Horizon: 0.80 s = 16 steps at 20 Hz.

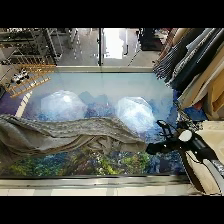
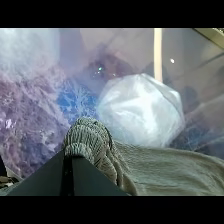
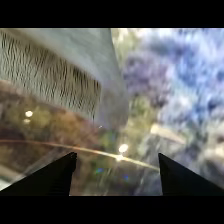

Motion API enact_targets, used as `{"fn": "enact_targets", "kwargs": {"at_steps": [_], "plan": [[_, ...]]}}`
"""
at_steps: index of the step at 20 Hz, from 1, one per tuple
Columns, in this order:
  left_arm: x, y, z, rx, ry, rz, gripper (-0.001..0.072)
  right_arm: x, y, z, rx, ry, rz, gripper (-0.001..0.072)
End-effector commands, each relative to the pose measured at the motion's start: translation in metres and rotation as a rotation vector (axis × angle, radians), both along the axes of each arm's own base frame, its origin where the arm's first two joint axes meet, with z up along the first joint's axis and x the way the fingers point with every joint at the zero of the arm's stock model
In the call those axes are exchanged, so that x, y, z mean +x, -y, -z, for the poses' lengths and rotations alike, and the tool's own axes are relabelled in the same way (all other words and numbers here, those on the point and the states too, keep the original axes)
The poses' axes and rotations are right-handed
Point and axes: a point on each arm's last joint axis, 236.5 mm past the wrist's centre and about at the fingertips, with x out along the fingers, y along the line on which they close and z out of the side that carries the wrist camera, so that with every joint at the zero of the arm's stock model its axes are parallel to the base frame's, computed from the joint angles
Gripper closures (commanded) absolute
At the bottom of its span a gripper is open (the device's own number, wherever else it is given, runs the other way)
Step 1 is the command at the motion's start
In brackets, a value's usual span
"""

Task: Fold the clothes and pants, and hang the long-sleeved shirts on hangers.

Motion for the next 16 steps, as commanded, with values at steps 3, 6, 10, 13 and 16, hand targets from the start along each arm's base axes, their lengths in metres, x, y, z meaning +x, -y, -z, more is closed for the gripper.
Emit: {"fn": "enact_targets", "kwargs": {"at_steps": [3,6,10,13,16], "plan": [[-0.003,0.012,0.001,-0.027,-0.010,0.042,0.0691,0.070,-0.025,0.028,-0.062,0.085,-0.090,0.0460],[0.011,0.026,-0.039,-0.142,0.130,0.030,0.0692,0.092,-0.031,-0.018,-0.107,0.132,-0.173,0.0689],[0.012,0.058,-0.218,-0.161,0.633,0.030,0.0693,0.131,0.033,-0.261,-0.292,0.678,0.006,0.0689],[-0.047,0.103,-0.370,-0.095,1.009,0.043,0.0693,0.065,0.073,-0.445,-0.349,1.083,0.181,0.0689],[-0.142,0.150,-0.485,-0.048,1.341,0.021,0.0692,-0.016,0.086,-0.543,-0.404,1.343,0.281,0.0689]]}}
